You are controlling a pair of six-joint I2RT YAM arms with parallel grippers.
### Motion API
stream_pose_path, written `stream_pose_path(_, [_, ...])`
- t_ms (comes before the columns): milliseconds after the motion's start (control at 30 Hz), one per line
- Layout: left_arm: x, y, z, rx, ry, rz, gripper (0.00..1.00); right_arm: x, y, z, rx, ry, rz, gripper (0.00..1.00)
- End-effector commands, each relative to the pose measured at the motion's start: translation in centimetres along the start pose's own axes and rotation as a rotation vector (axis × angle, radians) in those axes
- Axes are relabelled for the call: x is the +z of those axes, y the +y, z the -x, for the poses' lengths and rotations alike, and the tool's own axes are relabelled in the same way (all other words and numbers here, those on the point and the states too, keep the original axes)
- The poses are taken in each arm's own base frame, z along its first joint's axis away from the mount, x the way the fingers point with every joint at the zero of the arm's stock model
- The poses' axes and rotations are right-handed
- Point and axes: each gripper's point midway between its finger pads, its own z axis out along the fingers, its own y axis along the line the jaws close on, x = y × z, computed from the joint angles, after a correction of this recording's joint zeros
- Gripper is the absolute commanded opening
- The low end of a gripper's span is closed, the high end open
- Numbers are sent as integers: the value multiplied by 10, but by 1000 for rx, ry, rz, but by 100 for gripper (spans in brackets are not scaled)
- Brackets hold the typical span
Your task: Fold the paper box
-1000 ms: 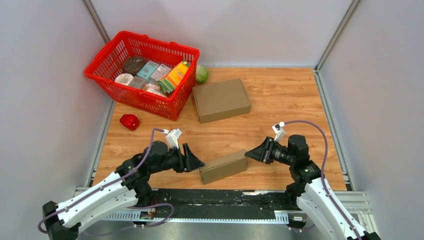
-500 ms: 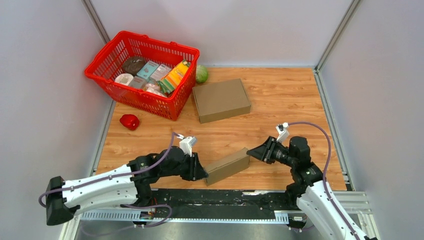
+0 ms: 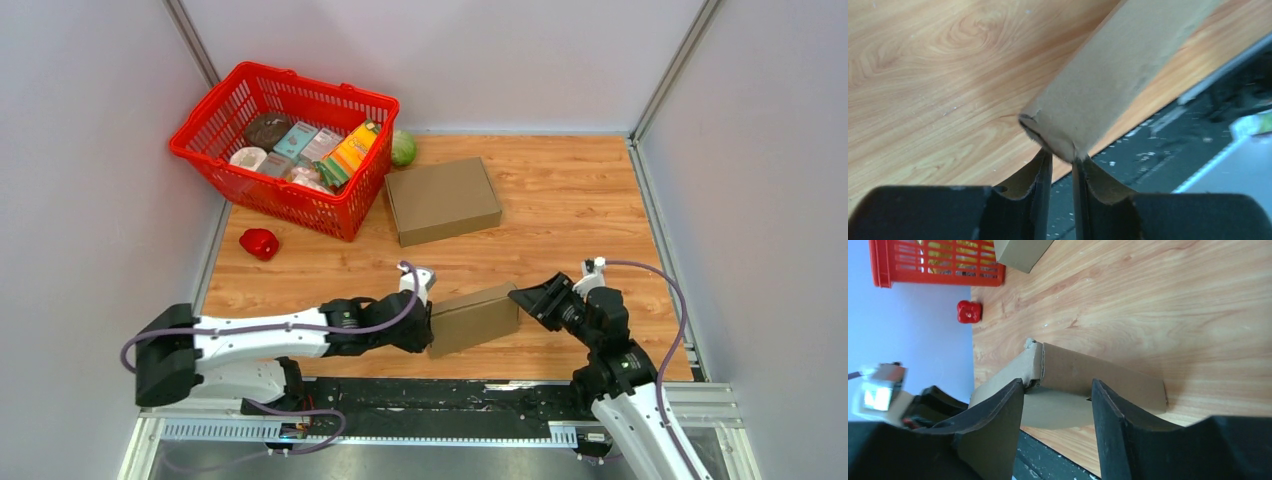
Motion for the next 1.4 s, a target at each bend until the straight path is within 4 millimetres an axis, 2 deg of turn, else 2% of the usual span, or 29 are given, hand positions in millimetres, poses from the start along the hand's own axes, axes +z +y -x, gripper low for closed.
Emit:
stream_pose_path(0, [19,26,-11,138,57,144,22,-11,-65,-46,101,131,-244,57])
stream_pose_path(100, [10,17,0,137,12,97,40,-12,-57,-41,65,114,-204,65])
stream_pose_path(133, [5,15,4,145,-1,79,52,-13,-54,-38,55,105,-198,68])
stream_pose_path(167, [-5,9,12,153,-29,46,55,-12,-51,-34,23,93,-185,69])
stream_pose_path(200, [-12,4,15,190,-26,13,56,-12,-49,-32,6,91,-178,69])
stream_pose_path(300, [-45,-10,44,233,-87,-67,57,-12,-44,-27,-34,87,-171,66])
stream_pose_path(367, [-68,-12,74,212,-161,-93,58,-8,-46,-31,-35,105,-162,64])
stream_pose_path(433, [-79,-18,93,195,-193,-139,59,-7,-43,-35,-27,123,-134,61])
stream_pose_path(467, [-75,-10,108,165,-212,-122,59,-6,-45,-37,-17,126,-138,59])
stream_pose_path(533, [-71,-15,119,157,-186,-153,58,-7,-43,-36,-10,121,-123,58])
stream_pose_path(567, [-51,-7,118,146,-128,-113,55,-8,-41,-36,-12,115,-115,58])
stream_pose_path(600, [-42,-10,117,155,-95,-115,52,-9,-39,-35,-17,108,-111,59])
stream_pose_path(633, [-36,-16,126,163,-103,-121,50,-11,-39,-33,-22,102,-112,59])
stream_pose_path(667, [-14,-14,120,172,-53,-108,49,-13,-38,-33,-26,97,-110,59])
stream_pose_path(700, [-3,-14,119,180,-34,-107,49,-15,-35,-30,-31,89,-105,59])
stream_pose_path(733, [3,-18,127,194,-29,-99,49,-15,-35,-29,-31,83,-106,59])
stream_pose_path(767, [26,-10,119,213,34,-59,48,-16,-34,-30,-32,85,-106,59])
stream_pose_path(800, [35,-10,118,220,61,-58,48,-16,-35,-30,-33,87,-107,59])
stream_pose_path(833, [39,-20,125,227,74,-74,42,-16,-34,-30,-32,86,-103,59])
stream_pose_path(867, [55,-22,113,232,153,-101,39,-15,-34,-30,-32,87,-99,60])
stream_pose_path(967, [66,-35,110,220,185,-156,38,-19,-27,-27,-59,88,-92,66])
stream_pose_path(1000, [68,-36,109,216,188,-164,38,-23,-29,-25,-67,88,-124,74])
stream_pose_path(1033, [70,-37,108,215,189,-172,37,-34,-20,-7,-86,22,-159,80])
stream_pose_path(1067, [71,-39,106,212,199,-185,37,-43,-30,-10,-91,39,-230,83])
stream_pose_path(1100, [71,-39,105,212,200,-187,36,-50,-26,-5,-96,31,-249,86])
stream_pose_path(1133, [72,-38,102,209,209,-190,36,-56,-18,1,-94,35,-271,86])
stream_pose_path(1267, [72,-39,97,200,215,-203,36,-79,-31,-25,-52,229,-426,83])
stream_pose_path(1300, [73,-38,96,200,218,-201,36,-81,-33,-34,-42,279,-433,74])
stream_pose_path(1367, [73,-38,96,196,219,-200,35,-88,-38,-54,-12,368,-435,65])
